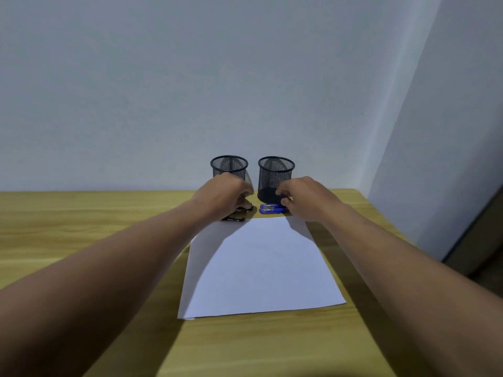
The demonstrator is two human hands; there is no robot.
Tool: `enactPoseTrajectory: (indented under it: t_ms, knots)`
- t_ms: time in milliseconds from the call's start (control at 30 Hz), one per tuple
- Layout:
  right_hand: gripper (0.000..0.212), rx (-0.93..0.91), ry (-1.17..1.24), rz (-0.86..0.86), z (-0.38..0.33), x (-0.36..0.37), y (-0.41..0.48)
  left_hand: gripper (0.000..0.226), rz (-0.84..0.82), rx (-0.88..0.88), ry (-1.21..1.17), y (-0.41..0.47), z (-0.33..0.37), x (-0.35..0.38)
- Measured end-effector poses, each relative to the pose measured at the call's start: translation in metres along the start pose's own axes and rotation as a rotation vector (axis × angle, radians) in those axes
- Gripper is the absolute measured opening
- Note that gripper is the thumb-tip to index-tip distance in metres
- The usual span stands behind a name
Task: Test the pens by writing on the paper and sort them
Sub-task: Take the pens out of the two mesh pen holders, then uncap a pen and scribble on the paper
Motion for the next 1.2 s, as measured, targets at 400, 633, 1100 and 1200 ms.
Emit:
enactPoseTrajectory:
  t_ms: [400, 633, 1100, 1200]
  knots:
    - [0.036, 0.062, -0.021, -0.049, 0.032, 0.021, -0.003, 0.021, -0.113, -0.001, -0.020, 0.020, 0.037, 0.026]
    - [0.037, 0.038, -0.012, 0.017, 0.035, 0.020, -0.004, 0.023, -0.097, 0.003, -0.063, 0.024, 0.042, 0.022]
    - [0.011, 0.211, 1.108, 0.186, 0.004, -0.034, -0.052, 0.015, 0.208, -0.222, -0.476, -0.023, 0.033, -0.048]
    - [0.006, 0.282, 1.508, 0.217, -0.014, -0.033, -0.067, 0.018, 0.270, -0.282, -0.605, -0.038, 0.034, -0.066]
Point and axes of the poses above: each hand's wrist, its own y-axis towards the middle knuckle, its own x-axis out of the palm, z = x × y, the point moved 4 cm from there along y, towards the middle knuckle, and after that the axes turned 4 degrees about -z, right-handed, at the moved point
